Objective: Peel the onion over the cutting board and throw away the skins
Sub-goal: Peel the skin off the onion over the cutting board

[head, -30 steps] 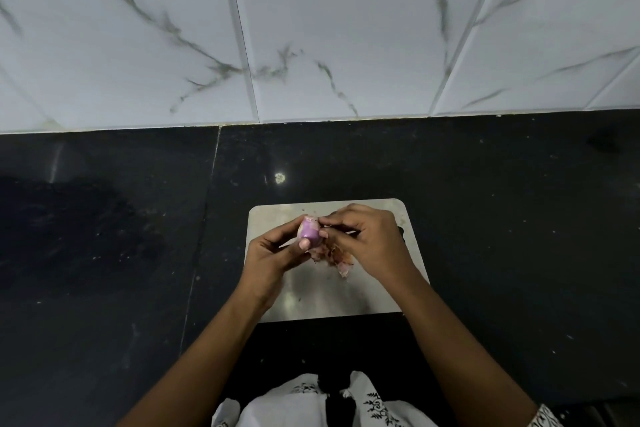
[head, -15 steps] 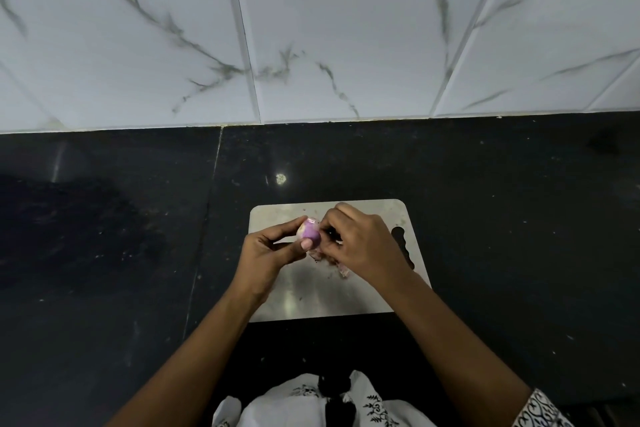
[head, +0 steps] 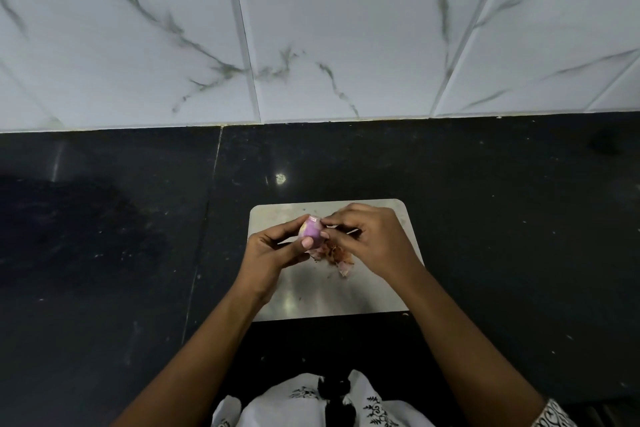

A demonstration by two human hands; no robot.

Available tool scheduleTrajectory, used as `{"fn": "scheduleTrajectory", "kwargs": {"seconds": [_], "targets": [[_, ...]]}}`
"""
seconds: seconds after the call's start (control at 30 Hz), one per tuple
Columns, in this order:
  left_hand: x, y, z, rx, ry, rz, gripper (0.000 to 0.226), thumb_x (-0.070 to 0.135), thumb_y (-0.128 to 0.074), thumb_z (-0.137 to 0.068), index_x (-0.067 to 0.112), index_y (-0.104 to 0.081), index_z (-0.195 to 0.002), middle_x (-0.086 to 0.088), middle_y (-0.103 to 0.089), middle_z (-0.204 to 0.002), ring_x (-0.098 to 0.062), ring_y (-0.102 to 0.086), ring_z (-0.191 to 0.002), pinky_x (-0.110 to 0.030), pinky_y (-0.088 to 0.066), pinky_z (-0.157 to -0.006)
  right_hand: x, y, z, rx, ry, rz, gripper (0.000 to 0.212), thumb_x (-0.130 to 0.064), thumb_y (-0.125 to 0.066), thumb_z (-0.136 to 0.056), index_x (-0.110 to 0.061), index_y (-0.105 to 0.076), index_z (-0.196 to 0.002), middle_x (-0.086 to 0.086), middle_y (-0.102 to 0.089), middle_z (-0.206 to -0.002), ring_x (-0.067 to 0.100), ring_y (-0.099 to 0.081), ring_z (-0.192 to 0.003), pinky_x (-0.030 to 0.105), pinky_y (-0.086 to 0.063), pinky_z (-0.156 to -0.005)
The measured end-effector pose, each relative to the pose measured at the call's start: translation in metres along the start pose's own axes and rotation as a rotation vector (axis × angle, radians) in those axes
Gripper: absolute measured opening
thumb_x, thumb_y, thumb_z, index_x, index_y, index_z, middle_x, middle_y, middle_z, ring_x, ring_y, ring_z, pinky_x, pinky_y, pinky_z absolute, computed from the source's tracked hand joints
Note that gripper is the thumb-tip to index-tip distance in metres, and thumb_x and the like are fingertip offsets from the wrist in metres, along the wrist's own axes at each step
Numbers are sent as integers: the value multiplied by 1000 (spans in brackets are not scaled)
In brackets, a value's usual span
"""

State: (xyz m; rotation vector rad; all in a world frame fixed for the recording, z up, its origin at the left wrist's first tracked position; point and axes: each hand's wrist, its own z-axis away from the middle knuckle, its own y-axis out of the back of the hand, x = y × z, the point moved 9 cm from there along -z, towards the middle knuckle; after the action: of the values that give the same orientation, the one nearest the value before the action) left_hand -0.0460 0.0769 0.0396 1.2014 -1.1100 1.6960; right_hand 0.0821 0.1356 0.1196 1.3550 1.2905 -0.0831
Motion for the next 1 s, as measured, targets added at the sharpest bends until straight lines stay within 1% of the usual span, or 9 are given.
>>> {"fn": "scheduleTrajectory", "kwargs": {"seconds": [0.13,0.3,0.43,0.53,0.67,0.73,0.83,0.93,1.0], "targets": [[3,0,0,-14,-2,-41,34,-3,-67,-77,21,-70,-101,8,-75,-95,-13,-71,-85,-21,-54,-64,-4,2,-5,-25,26,62,16,-18,-70,-79,-9,-74,-93,6,-71,-82,16,-65,-72,33,-55,-65],[4,1,0,-14,-11,-51,37,-4,-68,-76,20,-69,-104,9,-75,-93,-13,-71,-84,-21,-54,-64,-8,-2,-9,-67,41,136,12,-14,-70,-79,-6,-73,-88,7,-70,-81,17,-63,-71,19,-46,-63],[7,0,0,-18,-21,-51,40,-4,-68,-76,14,-66,-112,8,-75,-95,-13,-71,-85,-21,-55,-66,-11,-4,-7,5,67,178,8,-11,-72,-75,-4,-71,-78,8,-67,-73,20,-61,-63,27,-50,-56],[9,0,0,-28,-22,-57,42,-5,-67,-76,11,-64,-114,8,-75,-94,-13,-72,-84,-20,-55,-67,-10,-9,-6,37,77,238,9,-14,-71,-74,-7,-66,-75,5,-64,-72,18,-58,-59,27,-50,-52],[2,1,0,-9,-8,-27,40,-5,-67,-76,14,-66,-111,4,-75,-96,-13,-71,-83,-21,-55,-66,2,-9,-9,28,-26,125,6,-13,-71,-77,-9,-66,-78,2,-66,-77,11,-58,-67,18,-48,-60],[1,1,0,-2,-14,-36,41,-6,-67,-77,14,-66,-112,0,-74,-101,-12,-71,-84,-21,-55,-66,16,-5,-8,43,-140,-40,3,-12,-69,-79,-13,-68,-81,-2,-67,-80,8,-62,-73,22,-52,-66],[6,2,-4,11,-58,-115,48,3,-74,-70,13,-64,-116,-3,-71,-109,-14,-70,-93,-28,-57,-76,26,-8,-4,-14,-255,-180,15,-21,-70,-81,-22,-69,-96,-12,-66,-90,4,-64,-82,17,-54,-71],[16,1,-5,42,-146,-280,55,12,-81,-64,21,-64,-115,5,-70,-109,-11,-67,-98,-26,-54,-86,25,-6,-3,-34,-288,-165,26,-27,-72,-78,-24,-68,-103,-13,-64,-97,4,-64,-86,16,-53,-72],[21,-2,-4,55,-206,-358,55,12,-82,-66,23,-63,-116,8,-69,-109,-8,-66,-99,-20,-52,-85,20,-3,-7,-18,-257,-107,20,-21,-73,-78,-20,-69,-98,-9,-65,-96,6,-63,-85,16,-53,-72]]}}
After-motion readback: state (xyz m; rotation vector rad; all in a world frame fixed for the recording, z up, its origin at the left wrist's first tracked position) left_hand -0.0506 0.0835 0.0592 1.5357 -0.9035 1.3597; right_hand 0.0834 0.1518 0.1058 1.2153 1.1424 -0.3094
